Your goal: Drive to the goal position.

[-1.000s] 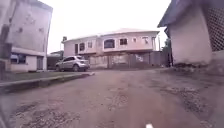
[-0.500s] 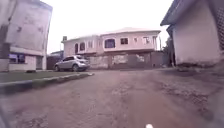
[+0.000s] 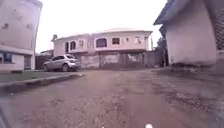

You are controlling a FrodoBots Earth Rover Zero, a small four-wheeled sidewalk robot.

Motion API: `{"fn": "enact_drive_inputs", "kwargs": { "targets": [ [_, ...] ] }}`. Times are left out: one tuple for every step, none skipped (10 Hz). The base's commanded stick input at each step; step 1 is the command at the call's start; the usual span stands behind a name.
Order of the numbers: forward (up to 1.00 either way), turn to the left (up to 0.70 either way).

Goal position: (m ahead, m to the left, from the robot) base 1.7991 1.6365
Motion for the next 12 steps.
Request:
{"fn": "enact_drive_inputs", "kwargs": {
  "targets": [
    [0.7, 0.0],
    [0.7, 0.0],
    [0.7, 0.0],
    [0.7, 0.0],
    [0.7, 0.0],
    [0.7, 0.0],
    [0.7, 0.0],
    [0.7, 0.0],
    [0.7, 0.0],
    [0.7, 0.0],
    [0.7, 0.0],
    [0.7, 0.0]
  ]
}}
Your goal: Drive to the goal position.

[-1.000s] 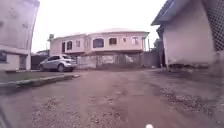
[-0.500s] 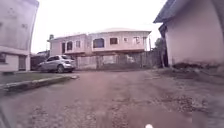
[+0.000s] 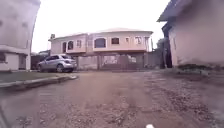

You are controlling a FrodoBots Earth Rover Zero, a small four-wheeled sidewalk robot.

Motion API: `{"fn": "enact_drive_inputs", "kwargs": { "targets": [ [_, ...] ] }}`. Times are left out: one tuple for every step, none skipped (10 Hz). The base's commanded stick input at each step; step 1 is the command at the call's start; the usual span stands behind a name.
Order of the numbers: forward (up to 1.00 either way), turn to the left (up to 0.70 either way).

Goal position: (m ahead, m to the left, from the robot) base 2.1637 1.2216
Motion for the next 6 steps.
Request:
{"fn": "enact_drive_inputs", "kwargs": {
  "targets": [
    [0.7, 0.0],
    [0.7, 0.0],
    [0.7, 0.0],
    [0.7, 0.0],
    [0.7, 0.0],
    [0.7, 0.0]
  ]
}}
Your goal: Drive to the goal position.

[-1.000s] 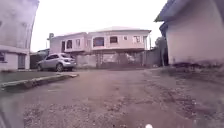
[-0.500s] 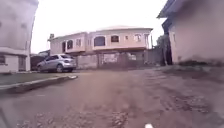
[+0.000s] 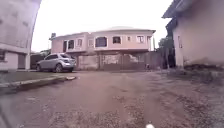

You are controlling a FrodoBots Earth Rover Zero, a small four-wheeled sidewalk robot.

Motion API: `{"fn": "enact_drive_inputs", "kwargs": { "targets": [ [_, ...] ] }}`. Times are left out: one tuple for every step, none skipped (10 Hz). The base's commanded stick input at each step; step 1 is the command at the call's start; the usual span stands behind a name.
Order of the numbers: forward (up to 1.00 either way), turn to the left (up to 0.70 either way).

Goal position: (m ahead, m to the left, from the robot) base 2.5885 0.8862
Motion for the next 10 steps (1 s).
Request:
{"fn": "enact_drive_inputs", "kwargs": {
  "targets": [
    [0.7, 0.0],
    [0.7, 0.0],
    [0.7, 0.0],
    [0.7, 0.0],
    [0.7, 0.0],
    [0.7, 0.0],
    [0.7, 0.0],
    [0.7, 0.0],
    [0.7, 0.0],
    [0.7, 0.0]
  ]
}}
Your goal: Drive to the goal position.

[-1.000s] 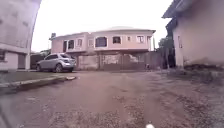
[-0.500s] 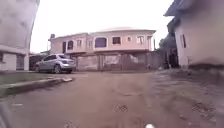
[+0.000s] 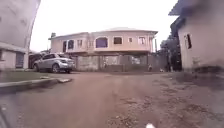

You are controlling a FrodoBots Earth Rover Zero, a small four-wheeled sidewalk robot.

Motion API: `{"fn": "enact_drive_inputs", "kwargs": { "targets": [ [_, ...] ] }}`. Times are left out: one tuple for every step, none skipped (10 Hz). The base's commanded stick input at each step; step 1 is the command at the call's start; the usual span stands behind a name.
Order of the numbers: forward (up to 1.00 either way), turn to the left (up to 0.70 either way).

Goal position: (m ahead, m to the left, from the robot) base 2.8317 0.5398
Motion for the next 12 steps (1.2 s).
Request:
{"fn": "enact_drive_inputs", "kwargs": {
  "targets": [
    [0.7, 0.0],
    [0.7, 0.0],
    [0.7, 0.0],
    [0.7, 0.0],
    [0.7, 0.0],
    [0.7, 0.0],
    [0.7, 0.0],
    [0.7, 0.0],
    [0.7, 0.0],
    [0.7, 0.0],
    [0.7, 0.0],
    [0.7, 0.0]
  ]
}}
